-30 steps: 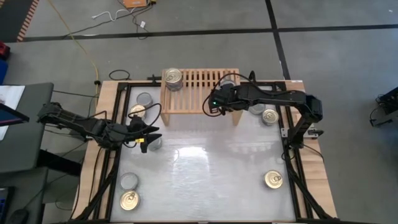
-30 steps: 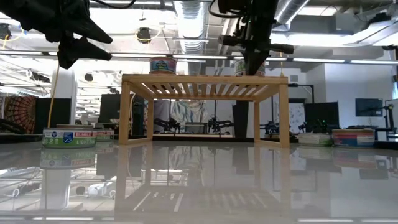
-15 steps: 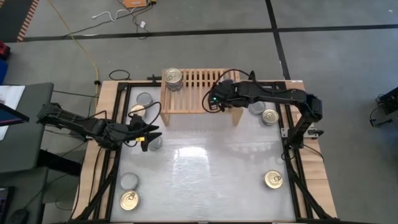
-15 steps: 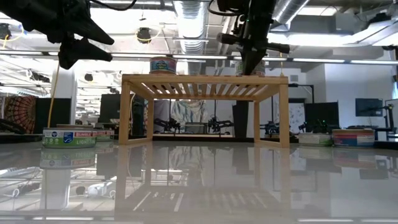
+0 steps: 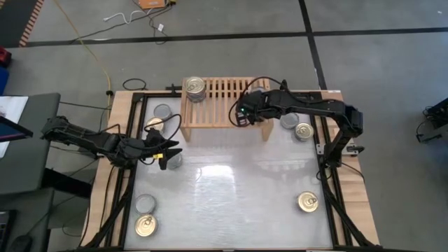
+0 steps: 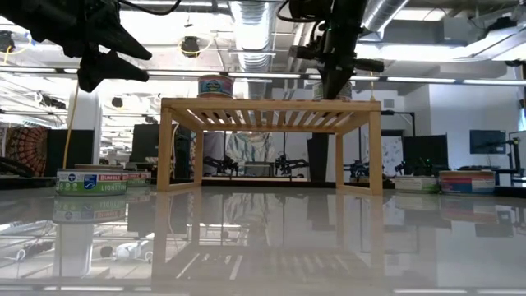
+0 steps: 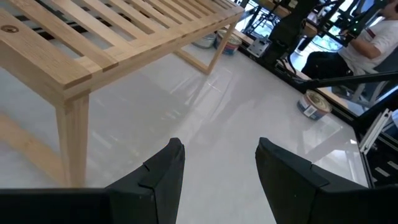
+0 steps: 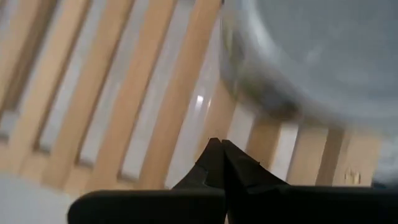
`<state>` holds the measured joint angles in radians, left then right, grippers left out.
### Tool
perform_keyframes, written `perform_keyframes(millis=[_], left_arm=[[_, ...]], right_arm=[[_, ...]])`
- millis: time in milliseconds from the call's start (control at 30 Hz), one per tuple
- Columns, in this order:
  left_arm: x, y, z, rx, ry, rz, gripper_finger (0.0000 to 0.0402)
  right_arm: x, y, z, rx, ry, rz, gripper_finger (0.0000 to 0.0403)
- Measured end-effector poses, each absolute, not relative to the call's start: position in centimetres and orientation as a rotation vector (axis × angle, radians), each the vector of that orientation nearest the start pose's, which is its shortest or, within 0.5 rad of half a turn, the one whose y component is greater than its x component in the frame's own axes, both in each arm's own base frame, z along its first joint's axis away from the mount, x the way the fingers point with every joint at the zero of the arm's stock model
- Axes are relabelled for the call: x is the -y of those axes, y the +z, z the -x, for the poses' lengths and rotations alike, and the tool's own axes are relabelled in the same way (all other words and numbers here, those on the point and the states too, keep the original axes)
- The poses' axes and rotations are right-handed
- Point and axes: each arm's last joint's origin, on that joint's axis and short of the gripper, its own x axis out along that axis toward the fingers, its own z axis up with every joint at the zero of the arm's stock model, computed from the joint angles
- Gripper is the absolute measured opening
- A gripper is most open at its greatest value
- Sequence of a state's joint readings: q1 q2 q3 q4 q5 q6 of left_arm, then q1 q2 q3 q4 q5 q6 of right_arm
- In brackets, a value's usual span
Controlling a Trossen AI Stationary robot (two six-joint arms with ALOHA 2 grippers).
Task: Stack canned seafood by type on shelf
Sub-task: Stack the green tuna can on top of the other green tuna can on the shelf
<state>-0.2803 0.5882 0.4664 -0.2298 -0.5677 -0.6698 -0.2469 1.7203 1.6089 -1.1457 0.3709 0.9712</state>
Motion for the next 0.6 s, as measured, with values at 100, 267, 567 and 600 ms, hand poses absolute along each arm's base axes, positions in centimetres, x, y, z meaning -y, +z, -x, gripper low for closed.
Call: perform_keyframes(millis=[100,267,567,600], left_arm=[[2.3,24.8,-13.6,-0.211,0.379,0.521,0.019],[2.3,24.8,-13.6,-0.211,0.379,0.522,0.019],[2.3,24.8,-13.6,-0.211,0.379,0.522,0.019],[2.3,24.8,-13.6,-0.211,0.379,0.522,0.019]], right_arm=[[8.7,30.6,-32.2,-0.945,-1.118,-0.725,0.0014],[8.5,30.5,-31.6,-0.979,-1.174,-0.699,0.0014],[8.4,32.1,-31.8,-0.928,-1.173,-0.651,0.0014],[8.4,32.6,-31.8,-0.92,-1.166,-0.651,0.0014]])
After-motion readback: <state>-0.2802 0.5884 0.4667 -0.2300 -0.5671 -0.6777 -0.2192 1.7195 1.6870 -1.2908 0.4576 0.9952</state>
